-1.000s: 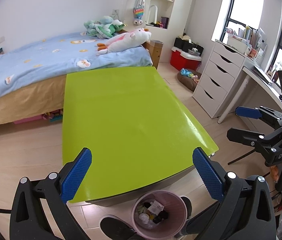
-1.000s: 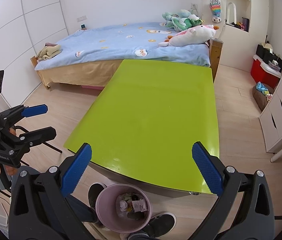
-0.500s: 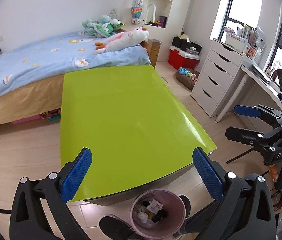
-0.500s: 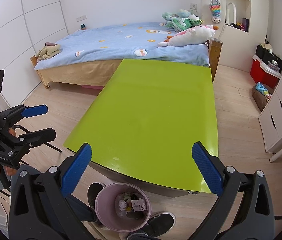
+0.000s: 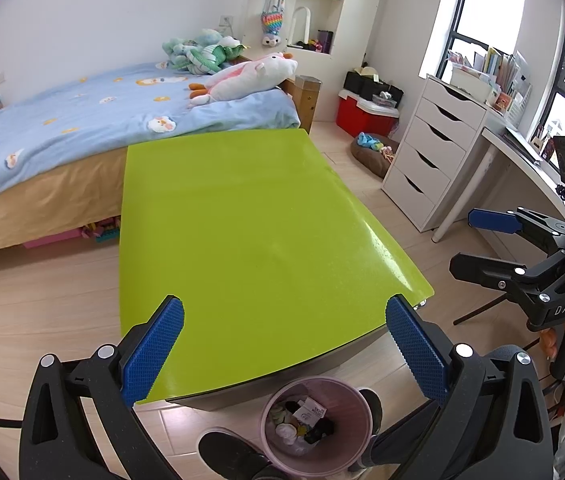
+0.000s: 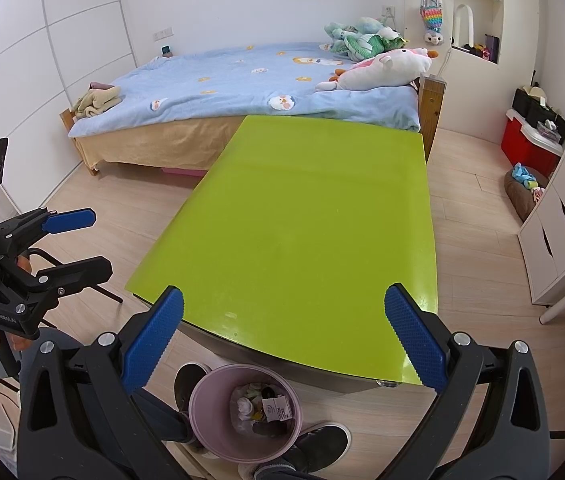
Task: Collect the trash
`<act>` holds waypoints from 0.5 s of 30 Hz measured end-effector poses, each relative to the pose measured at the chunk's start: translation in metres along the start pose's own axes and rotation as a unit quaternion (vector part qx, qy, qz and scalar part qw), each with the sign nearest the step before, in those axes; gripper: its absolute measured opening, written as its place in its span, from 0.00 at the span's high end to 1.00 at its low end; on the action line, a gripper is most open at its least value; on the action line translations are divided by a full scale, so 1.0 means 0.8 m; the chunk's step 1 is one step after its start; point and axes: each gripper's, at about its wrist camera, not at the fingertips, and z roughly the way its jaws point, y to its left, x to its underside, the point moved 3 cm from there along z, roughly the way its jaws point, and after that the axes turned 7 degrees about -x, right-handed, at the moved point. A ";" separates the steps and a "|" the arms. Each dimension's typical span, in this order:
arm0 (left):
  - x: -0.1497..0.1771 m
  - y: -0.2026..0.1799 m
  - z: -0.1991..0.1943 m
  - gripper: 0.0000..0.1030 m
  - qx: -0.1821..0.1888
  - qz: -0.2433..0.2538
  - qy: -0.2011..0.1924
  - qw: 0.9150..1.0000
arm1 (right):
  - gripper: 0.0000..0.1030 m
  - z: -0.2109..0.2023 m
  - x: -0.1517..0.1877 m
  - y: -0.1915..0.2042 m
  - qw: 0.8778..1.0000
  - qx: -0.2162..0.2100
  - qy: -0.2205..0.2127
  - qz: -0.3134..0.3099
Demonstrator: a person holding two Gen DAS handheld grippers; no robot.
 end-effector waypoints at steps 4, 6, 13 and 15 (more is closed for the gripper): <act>0.000 0.000 0.000 0.06 0.000 0.000 0.000 1.000 | 0.04 0.000 0.000 0.000 1.000 0.000 0.000 0.000; 0.000 0.000 0.000 0.06 -0.001 0.000 0.000 1.000 | 0.04 0.000 0.000 0.000 1.000 0.000 0.000 0.000; 0.000 -0.001 0.001 0.06 -0.001 0.001 0.001 1.000 | 0.04 0.000 0.000 0.001 1.000 0.000 0.000 0.000; 0.000 -0.001 0.001 0.06 -0.001 0.001 0.001 1.000 | 0.04 0.000 -0.001 0.001 1.000 0.000 0.000 0.000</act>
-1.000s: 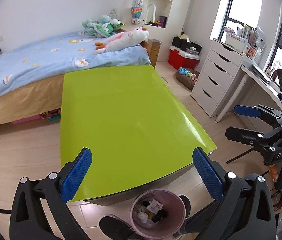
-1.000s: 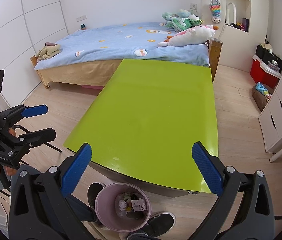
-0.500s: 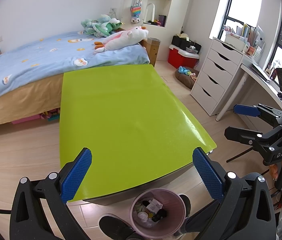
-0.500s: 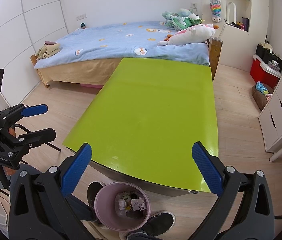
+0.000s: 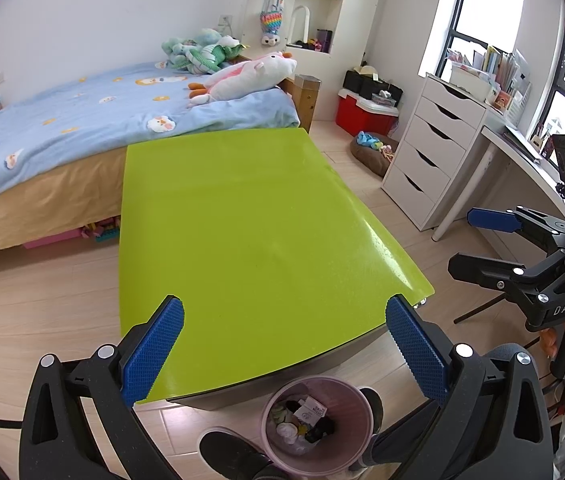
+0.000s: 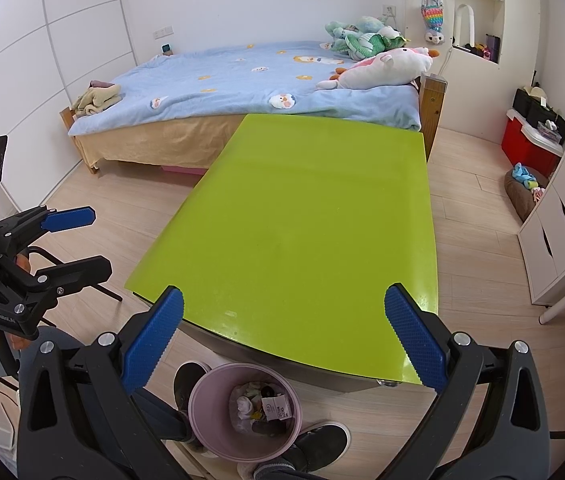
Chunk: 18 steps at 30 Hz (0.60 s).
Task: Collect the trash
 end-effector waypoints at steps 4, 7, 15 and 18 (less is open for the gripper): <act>0.000 0.000 0.001 0.06 0.000 0.000 0.000 1.000 | 0.04 0.000 0.002 0.000 1.000 0.000 0.001 0.000; 0.000 0.000 0.001 0.06 0.001 0.000 0.000 1.000 | 0.04 0.001 0.004 0.000 1.000 0.000 0.002 0.000; 0.001 -0.001 0.001 0.06 0.002 0.000 0.001 1.000 | 0.04 0.005 0.011 -0.004 1.000 -0.001 0.005 0.000; 0.001 -0.001 0.001 0.06 0.001 0.001 0.000 1.000 | 0.04 0.005 0.011 -0.003 1.000 -0.001 0.005 -0.001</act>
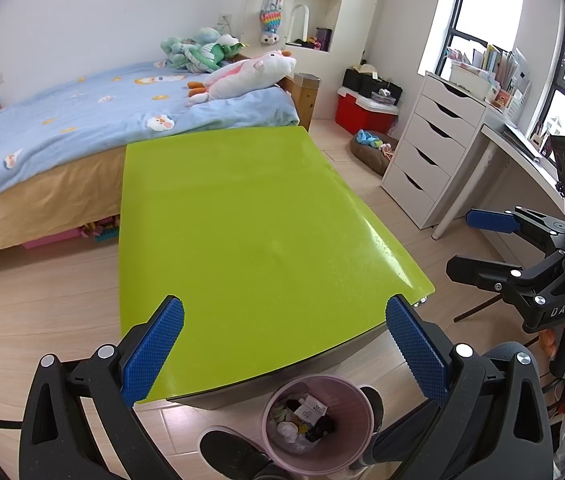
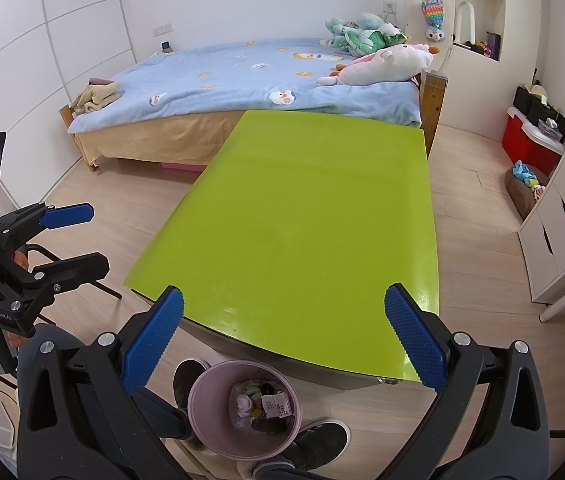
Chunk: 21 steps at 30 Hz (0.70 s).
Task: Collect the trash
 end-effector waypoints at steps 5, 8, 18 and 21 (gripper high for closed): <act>0.004 0.001 0.004 0.06 0.000 0.000 0.002 1.000 | 0.04 0.000 -0.001 0.000 1.000 0.000 0.000 0.000; 0.006 0.002 0.005 0.06 0.001 -0.001 0.002 1.000 | 0.04 0.000 -0.001 0.000 1.000 0.000 0.000 0.001; 0.007 0.003 0.002 0.06 -0.004 0.007 0.000 1.000 | 0.04 0.000 0.003 -0.002 1.000 -0.001 -0.001 0.000; 0.006 0.003 0.003 0.06 -0.007 0.007 0.002 1.000 | 0.04 0.000 0.001 -0.001 1.000 0.000 0.000 0.000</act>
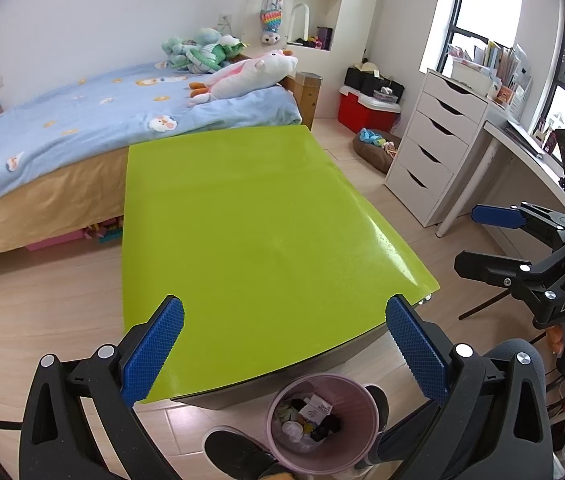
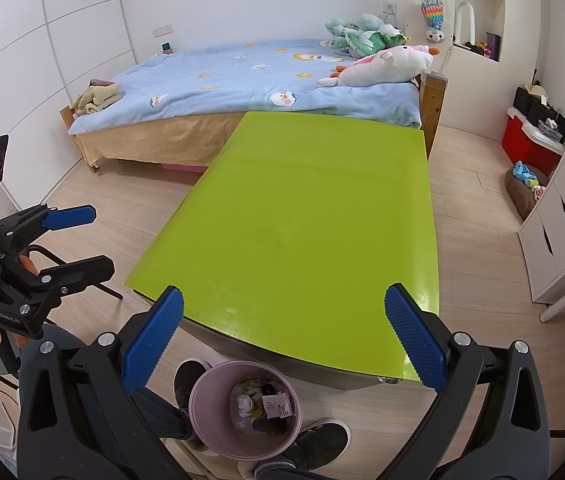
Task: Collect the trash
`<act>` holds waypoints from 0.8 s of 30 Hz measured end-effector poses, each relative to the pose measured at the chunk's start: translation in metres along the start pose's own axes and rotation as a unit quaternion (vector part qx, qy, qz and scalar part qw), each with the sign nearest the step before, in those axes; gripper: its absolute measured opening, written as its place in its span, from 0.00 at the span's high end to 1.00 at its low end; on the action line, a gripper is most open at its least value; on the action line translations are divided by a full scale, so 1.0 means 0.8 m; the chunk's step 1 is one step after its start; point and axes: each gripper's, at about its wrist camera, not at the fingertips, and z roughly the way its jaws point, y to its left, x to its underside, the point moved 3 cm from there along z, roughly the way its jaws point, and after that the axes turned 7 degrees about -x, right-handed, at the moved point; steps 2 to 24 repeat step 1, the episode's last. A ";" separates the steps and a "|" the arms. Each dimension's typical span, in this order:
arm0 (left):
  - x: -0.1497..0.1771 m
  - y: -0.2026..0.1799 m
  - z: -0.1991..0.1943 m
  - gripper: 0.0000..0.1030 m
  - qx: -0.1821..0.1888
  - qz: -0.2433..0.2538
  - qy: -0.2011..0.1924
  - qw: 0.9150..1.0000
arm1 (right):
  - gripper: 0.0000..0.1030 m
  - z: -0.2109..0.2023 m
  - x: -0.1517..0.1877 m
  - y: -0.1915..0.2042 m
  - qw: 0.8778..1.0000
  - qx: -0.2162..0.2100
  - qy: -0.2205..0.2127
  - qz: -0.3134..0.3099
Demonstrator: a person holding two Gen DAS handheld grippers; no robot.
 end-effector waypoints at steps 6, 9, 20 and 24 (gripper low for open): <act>0.000 0.001 0.000 0.06 -0.001 0.000 0.000 1.000 | 0.04 0.000 0.000 0.000 1.000 0.000 0.000 0.000; 0.000 0.001 0.000 0.06 -0.001 0.000 0.000 1.000 | 0.04 0.000 0.000 0.000 1.000 0.000 0.000 0.000; 0.000 0.001 0.000 0.06 -0.001 0.000 0.000 1.000 | 0.04 0.000 0.000 0.000 1.000 0.000 0.000 0.000; 0.000 0.001 0.000 0.06 -0.001 0.000 0.000 1.000 | 0.04 0.000 0.000 0.000 1.000 0.000 0.000 0.000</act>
